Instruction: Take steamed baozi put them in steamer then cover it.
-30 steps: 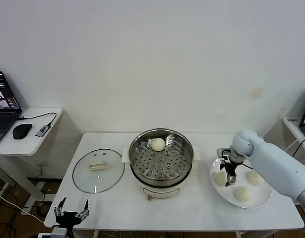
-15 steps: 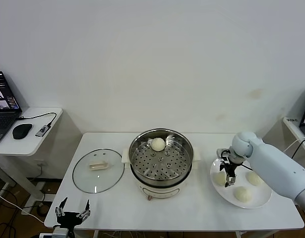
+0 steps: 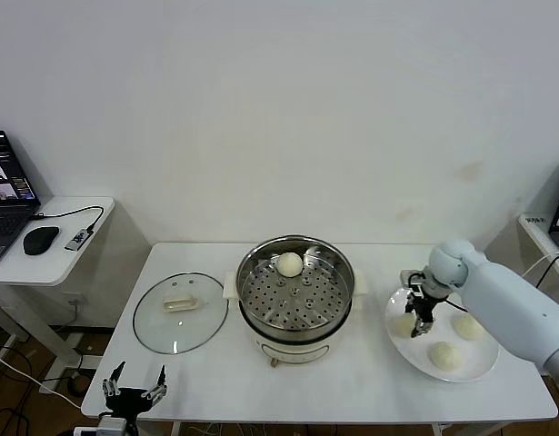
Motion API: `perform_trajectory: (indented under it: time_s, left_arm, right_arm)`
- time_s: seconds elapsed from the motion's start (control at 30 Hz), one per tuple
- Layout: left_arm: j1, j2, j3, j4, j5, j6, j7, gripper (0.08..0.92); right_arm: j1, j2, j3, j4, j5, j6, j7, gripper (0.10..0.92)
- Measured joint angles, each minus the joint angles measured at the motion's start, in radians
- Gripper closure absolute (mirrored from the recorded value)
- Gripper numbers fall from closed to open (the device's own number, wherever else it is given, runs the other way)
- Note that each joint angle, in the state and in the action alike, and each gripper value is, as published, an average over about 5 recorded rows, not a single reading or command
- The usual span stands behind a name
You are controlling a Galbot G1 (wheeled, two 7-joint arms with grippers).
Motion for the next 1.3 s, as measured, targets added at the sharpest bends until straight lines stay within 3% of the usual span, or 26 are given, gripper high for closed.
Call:
perform_trajectory:
  time_s: [0.47, 0.9, 1.3]
  left_arm:
    - [-0.003, -0.004, 0.017, -0.024, 0.007, 0.009, -0.007, 0.177]
    - [0.008, -0.004, -0.003, -0.074, 0.018, 0.032, -0.009, 0.177]
    - [0.013, -0.006, -0.014, -0.113, 0.002, 0.038, -0.016, 0.177]
  right_arm:
    - [0.378, -0.046, -0.239, 0.173, 0.214, -0.070, -0.026, 0.414]
    - [0.620, 0.114, -0.442, 0.163, 0.441, -0.182, -0.006, 0.414]
    - [0.644, 0.309, -0.505, 0.094, 0.543, -0.258, 0.022, 0.414]
